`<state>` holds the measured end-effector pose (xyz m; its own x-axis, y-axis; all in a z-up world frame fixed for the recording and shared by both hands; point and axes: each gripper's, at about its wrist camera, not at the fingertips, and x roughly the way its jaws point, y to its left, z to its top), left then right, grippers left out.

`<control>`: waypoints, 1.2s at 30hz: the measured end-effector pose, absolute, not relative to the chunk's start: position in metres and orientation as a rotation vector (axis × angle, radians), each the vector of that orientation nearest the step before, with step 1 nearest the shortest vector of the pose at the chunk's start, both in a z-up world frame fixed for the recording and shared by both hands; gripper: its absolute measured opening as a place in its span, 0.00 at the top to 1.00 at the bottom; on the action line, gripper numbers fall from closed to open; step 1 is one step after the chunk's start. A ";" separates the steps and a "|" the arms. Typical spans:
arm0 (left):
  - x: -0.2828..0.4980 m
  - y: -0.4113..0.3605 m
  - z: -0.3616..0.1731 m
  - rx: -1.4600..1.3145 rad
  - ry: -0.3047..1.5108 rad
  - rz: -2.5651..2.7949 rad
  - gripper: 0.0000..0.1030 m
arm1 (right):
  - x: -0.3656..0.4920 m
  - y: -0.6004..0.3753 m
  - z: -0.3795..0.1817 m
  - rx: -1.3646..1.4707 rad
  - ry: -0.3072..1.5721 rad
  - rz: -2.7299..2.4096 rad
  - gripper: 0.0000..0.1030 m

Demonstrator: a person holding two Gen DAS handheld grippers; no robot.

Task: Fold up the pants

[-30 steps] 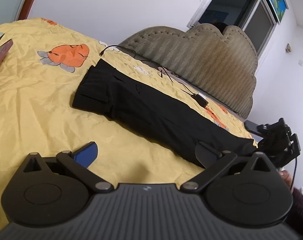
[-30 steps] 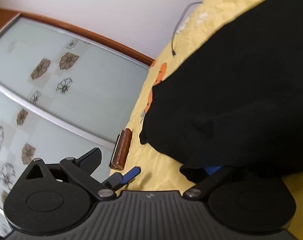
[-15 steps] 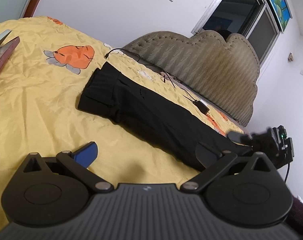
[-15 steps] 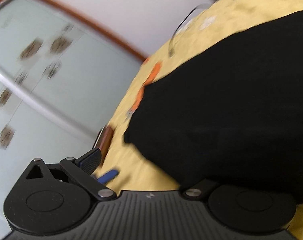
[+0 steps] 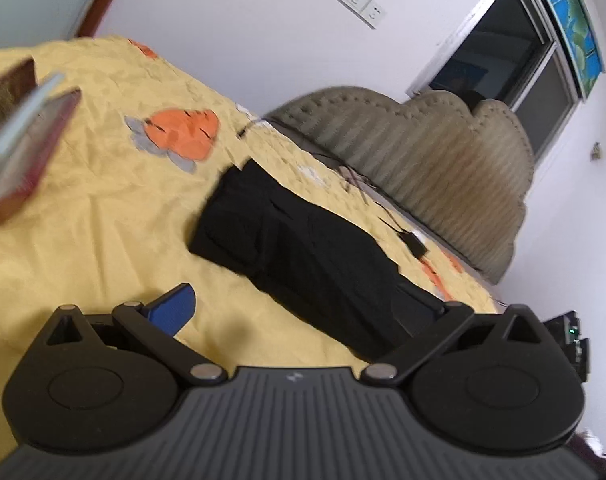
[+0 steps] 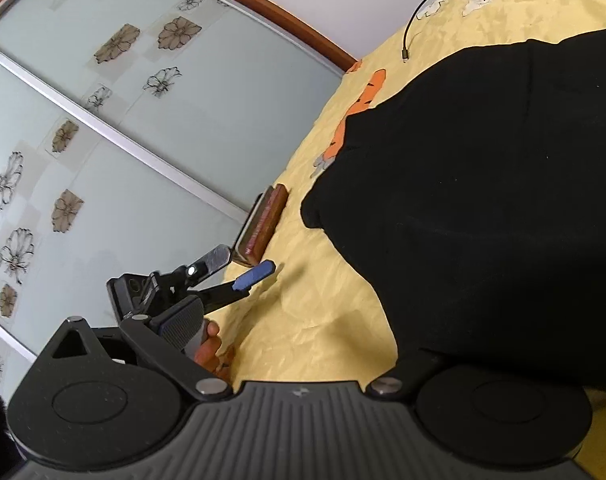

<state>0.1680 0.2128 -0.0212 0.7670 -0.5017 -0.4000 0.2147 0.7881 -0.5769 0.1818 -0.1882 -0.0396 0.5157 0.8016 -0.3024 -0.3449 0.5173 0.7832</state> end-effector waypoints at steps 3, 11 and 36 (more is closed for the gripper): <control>0.176 0.213 -0.016 -0.493 0.593 -0.381 0.00 | 0.186 -0.196 -0.048 0.814 0.709 0.735 0.00; 0.178 0.206 -0.005 -0.311 0.614 -0.316 0.00 | 0.177 -0.178 -0.044 0.629 0.744 0.724 0.00; 0.281 0.180 -0.033 -0.321 0.751 -0.416 0.08 | 0.169 -0.178 -0.049 0.588 0.678 0.731 0.00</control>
